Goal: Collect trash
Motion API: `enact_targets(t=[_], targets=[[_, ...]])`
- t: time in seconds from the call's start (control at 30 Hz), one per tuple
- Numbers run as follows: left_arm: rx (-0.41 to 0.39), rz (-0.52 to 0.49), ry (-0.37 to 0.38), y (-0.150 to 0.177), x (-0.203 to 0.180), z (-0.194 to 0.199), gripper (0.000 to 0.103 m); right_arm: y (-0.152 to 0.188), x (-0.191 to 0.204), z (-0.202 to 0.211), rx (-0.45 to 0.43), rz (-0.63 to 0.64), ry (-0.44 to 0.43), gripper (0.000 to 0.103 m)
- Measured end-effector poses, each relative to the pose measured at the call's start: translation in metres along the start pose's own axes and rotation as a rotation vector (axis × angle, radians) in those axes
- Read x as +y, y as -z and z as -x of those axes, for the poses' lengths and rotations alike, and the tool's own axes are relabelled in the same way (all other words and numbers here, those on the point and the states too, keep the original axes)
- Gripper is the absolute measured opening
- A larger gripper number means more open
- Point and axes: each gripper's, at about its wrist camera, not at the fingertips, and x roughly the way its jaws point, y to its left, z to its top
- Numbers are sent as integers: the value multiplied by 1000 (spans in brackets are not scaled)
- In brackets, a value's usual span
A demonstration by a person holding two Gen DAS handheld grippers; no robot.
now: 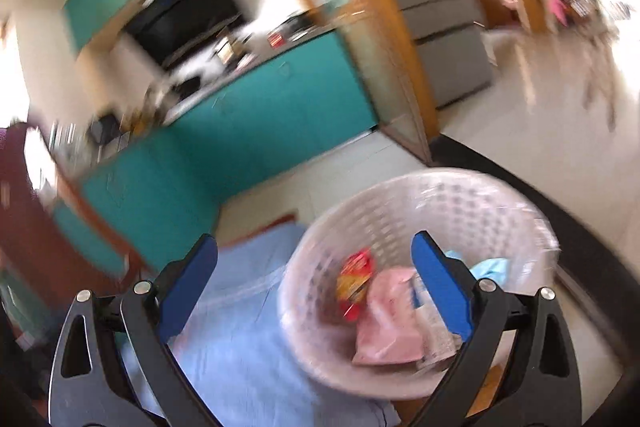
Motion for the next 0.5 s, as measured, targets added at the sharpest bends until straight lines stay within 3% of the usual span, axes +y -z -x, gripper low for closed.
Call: enact_targets(t=[0.13, 0.23, 0.5], targets=[[-10, 63, -98, 29, 40, 22, 100, 40, 79, -10, 80, 248, -39, 99], [20, 120, -153, 44, 61, 24, 100, 65, 117, -14, 112, 359, -43, 100], [76, 83, -196, 49, 69, 4, 100, 99, 157, -24, 183, 508, -23, 100]])
